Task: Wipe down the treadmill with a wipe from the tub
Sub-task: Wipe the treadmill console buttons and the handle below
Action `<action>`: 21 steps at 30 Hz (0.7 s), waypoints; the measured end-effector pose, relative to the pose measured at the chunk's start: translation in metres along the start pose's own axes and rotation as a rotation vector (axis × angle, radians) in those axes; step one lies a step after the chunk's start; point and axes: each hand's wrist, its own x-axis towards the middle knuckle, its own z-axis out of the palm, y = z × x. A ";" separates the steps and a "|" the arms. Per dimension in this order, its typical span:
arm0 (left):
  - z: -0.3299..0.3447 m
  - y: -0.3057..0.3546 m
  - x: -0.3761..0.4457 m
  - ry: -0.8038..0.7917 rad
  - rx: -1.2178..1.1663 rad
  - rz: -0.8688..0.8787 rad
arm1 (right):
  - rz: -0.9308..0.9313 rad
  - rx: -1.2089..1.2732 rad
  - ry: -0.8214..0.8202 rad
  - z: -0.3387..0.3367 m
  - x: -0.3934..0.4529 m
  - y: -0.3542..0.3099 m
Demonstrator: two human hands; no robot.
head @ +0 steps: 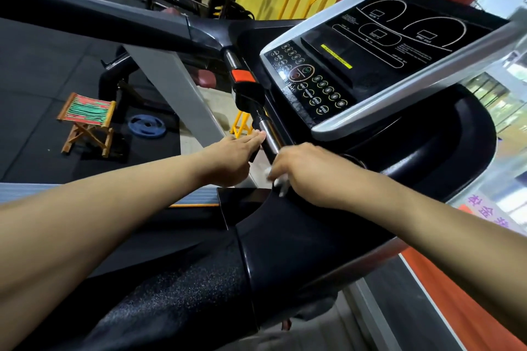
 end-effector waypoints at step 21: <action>-0.004 0.039 -0.001 0.176 0.132 0.354 | 0.273 0.283 0.284 0.014 -0.114 0.001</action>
